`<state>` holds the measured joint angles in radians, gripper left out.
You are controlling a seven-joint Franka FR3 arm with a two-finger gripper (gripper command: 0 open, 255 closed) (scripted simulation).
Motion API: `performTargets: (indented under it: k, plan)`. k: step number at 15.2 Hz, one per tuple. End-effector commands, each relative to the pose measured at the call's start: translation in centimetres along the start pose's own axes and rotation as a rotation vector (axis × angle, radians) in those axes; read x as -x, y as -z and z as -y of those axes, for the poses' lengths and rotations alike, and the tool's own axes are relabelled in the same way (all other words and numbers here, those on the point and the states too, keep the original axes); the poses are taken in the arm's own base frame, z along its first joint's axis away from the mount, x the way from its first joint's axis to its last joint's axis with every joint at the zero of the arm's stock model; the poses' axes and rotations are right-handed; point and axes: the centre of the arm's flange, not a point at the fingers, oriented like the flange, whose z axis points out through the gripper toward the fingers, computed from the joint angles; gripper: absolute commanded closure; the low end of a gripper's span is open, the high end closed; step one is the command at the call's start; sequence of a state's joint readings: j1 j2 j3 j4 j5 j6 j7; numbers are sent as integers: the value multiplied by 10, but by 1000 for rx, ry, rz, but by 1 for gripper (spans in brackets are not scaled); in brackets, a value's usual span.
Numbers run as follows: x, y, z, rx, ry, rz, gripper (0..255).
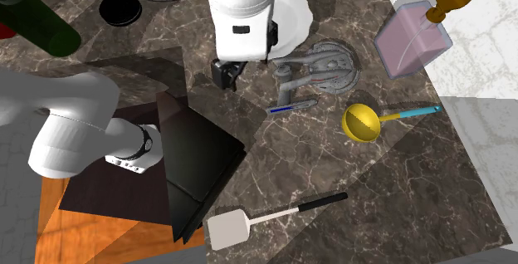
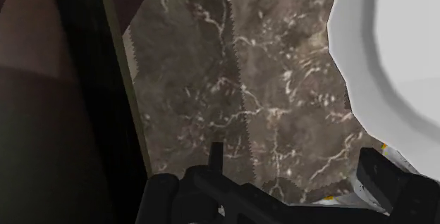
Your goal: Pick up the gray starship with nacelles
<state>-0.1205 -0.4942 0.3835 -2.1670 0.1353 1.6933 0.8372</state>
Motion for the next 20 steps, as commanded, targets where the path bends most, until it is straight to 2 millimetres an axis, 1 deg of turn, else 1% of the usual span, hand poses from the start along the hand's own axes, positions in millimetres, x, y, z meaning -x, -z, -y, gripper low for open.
performTargets:
  k: [1,5,6,13,15,16,20]
  plan:
    - [-13,-3,26,4,-95,-15,0]
    - [-40,-6,71,15,-271,-47,0]
    - [-44,-6,76,17,-293,-51,0]
    - [-43,-43,78,17,-293,-51,0]
    - [-42,-46,78,17,-293,-51,0]
    - [-43,-46,79,17,-293,-51,255]
    - [-42,-47,80,17,-293,-51,255]
